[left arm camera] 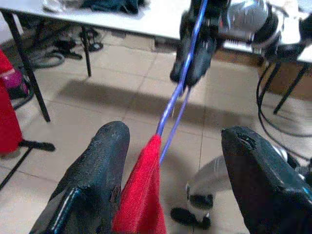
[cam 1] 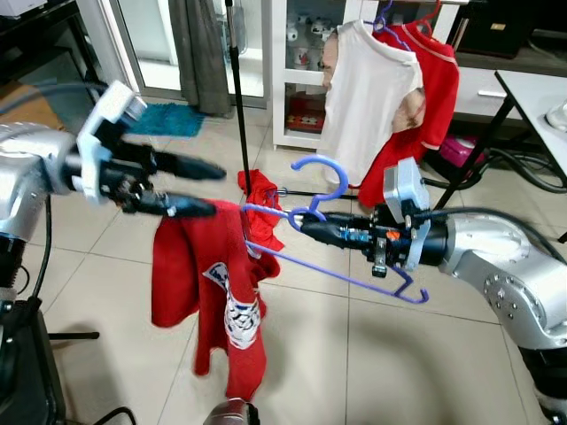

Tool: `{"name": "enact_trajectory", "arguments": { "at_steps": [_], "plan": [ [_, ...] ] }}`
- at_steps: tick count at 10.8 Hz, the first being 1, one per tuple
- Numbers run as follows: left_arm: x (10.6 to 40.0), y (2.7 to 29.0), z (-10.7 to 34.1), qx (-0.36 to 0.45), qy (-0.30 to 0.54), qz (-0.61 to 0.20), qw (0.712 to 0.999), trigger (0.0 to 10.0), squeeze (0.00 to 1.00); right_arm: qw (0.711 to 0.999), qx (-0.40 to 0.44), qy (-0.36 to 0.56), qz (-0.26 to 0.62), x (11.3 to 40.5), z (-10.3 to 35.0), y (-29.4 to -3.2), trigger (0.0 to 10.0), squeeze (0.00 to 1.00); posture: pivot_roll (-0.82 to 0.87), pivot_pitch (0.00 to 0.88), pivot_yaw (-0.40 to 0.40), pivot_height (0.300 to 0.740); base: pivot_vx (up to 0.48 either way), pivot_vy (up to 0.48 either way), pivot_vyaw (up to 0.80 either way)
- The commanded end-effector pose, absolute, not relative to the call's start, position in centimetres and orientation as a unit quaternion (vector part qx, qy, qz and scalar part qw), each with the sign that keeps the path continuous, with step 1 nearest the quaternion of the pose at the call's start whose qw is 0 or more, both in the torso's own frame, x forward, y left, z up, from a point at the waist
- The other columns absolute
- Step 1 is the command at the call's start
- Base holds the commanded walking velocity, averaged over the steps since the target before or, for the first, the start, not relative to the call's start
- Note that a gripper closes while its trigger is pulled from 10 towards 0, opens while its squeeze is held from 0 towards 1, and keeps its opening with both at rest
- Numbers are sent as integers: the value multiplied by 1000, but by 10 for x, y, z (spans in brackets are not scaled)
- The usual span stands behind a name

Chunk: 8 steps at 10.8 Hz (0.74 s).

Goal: Hang hanger

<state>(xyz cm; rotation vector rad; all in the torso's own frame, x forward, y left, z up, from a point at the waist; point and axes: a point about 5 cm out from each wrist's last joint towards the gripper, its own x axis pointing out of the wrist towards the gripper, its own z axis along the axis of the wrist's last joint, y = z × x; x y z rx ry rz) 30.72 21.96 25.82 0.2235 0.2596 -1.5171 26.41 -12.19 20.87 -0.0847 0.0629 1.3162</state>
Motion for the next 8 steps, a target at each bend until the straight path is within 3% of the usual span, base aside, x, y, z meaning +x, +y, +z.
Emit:
{"name": "enact_trajectory", "arguments": {
  "at_steps": [1,2,3,8],
  "plan": [
    [308,223,251,143,141,-679,707,9725,0,767,-55,2,639,258,220,-118,10000,0,8,34,69,740,0,0,0],
    [310,224,245,170,151,-674,703,1451,0,756,-52,-8,653,255,223,-118,10000,0,7,31,70,740,0,0,0],
    [310,224,243,169,154,-674,702,0,0,751,-50,-14,658,254,225,-118,10000,0,6,28,71,740,0,0,0],
    [314,222,225,181,167,-686,685,0,0,747,-52,-15,662,251,226,-120,10000,0,-18,4,84,740,0,0,0]
  ]
}}
